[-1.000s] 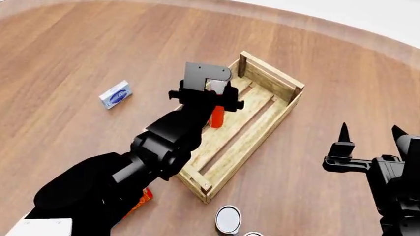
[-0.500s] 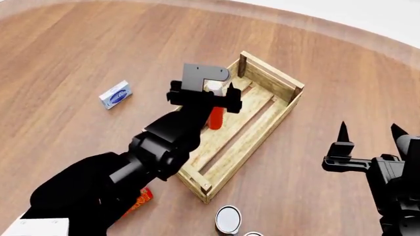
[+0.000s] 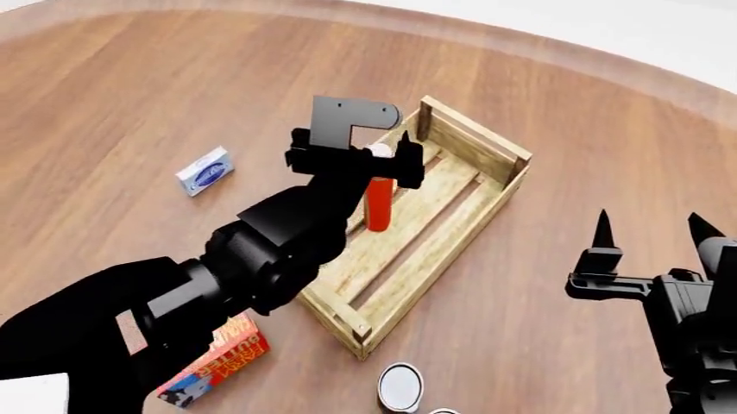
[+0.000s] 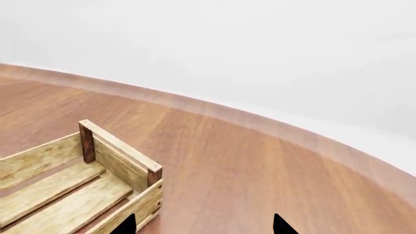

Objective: Pick up the ketchup, and put it in the wooden tray.

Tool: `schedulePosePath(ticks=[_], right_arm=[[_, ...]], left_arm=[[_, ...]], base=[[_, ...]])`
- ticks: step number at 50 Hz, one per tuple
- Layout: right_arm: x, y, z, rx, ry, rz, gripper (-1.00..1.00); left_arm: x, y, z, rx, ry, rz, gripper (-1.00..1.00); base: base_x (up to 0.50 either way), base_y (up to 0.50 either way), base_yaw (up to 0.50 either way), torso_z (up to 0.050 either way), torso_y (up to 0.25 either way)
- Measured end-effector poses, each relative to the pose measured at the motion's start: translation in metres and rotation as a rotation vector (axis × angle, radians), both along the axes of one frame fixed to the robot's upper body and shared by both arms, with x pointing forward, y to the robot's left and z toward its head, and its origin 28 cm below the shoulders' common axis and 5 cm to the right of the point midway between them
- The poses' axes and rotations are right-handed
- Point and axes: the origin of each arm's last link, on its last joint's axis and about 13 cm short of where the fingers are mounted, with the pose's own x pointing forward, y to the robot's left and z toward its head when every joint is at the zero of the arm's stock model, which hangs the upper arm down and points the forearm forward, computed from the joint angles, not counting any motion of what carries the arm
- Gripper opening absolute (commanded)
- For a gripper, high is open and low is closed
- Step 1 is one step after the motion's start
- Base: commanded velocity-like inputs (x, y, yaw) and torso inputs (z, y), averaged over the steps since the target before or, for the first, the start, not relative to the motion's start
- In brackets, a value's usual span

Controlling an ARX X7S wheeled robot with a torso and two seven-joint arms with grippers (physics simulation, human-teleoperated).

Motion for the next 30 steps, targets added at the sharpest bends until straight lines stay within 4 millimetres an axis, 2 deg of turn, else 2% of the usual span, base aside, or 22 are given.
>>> schedulePosePath(ticks=[15, 23, 30], right_arm=[[0.000, 0.000, 0.000, 0.000, -0.014, 0.004, 1.00], [0.000, 0.000, 0.000, 0.000, -0.025, 0.013, 1.00], [-0.023, 0.000, 0.014, 0.005, -0.035, 0.013, 1.00]], left_arm=[[-0.007, 0.002, 0.012, -0.003, -0.030, -0.003, 1.00], [-0.016, 0.010, 0.024, -0.005, -0.069, 0.014, 1.00], [-0.034, 0.027, 0.034, -0.026, -0.112, 0.038, 1.00]], base=[[0.00, 0.00, 0.00, -0.003, 0.231], [0.00, 0.00, 0.00, -0.006, 0.250], [0.00, 0.00, 0.00, -0.007, 0.247]])
